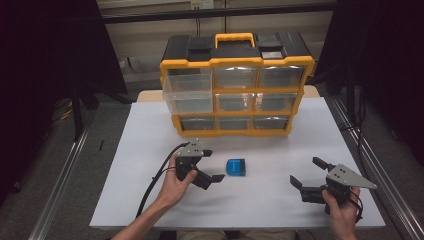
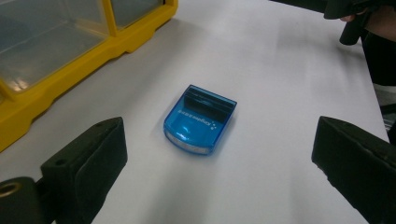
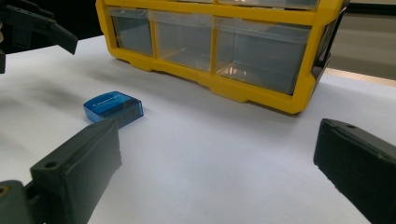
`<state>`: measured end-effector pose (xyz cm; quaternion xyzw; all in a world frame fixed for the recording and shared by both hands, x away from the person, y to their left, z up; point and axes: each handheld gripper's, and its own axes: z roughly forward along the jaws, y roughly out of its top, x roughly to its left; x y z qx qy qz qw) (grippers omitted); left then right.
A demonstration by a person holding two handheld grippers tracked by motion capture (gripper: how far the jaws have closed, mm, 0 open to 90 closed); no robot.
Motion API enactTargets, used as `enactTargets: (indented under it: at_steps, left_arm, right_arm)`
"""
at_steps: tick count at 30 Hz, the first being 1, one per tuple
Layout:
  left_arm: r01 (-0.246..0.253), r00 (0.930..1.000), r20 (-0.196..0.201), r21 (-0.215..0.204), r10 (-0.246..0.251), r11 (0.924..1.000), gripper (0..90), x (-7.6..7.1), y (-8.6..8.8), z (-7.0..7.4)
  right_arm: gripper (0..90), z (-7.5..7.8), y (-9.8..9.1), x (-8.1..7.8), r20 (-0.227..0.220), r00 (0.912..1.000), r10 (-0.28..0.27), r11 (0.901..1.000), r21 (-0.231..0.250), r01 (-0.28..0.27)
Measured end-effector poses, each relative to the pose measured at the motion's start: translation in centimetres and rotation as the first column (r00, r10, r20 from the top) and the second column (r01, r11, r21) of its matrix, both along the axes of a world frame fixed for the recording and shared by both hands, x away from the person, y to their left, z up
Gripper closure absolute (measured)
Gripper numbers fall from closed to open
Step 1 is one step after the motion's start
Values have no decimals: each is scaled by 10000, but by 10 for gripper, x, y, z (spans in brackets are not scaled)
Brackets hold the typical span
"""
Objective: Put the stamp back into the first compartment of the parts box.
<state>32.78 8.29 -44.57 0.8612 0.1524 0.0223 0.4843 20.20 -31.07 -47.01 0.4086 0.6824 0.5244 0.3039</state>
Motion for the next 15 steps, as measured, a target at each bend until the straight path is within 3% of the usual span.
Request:
enactTargets:
  at_steps: [2, 12, 15]
  left_arm:
    - [-60, 10000, -63, -180, 59, 9998, 33, 0, -3, -1]
    - [800, 9968, -32, 511, -799, 9955, 31, 10, -32, 12]
    - [812, 9961, -352, 217, -804, 9965, 37, 12, -36, 13]
  right_arm:
    - [4, 0, 0, 0, -12, 10000, 16, 10000, -25, -16]
    - [4, 0, 0, 0, 26, 10000, 34, 10000, -38, -34]
    - [4, 0, 0, 0, 11, 10000, 88, 9999, -60, -87]
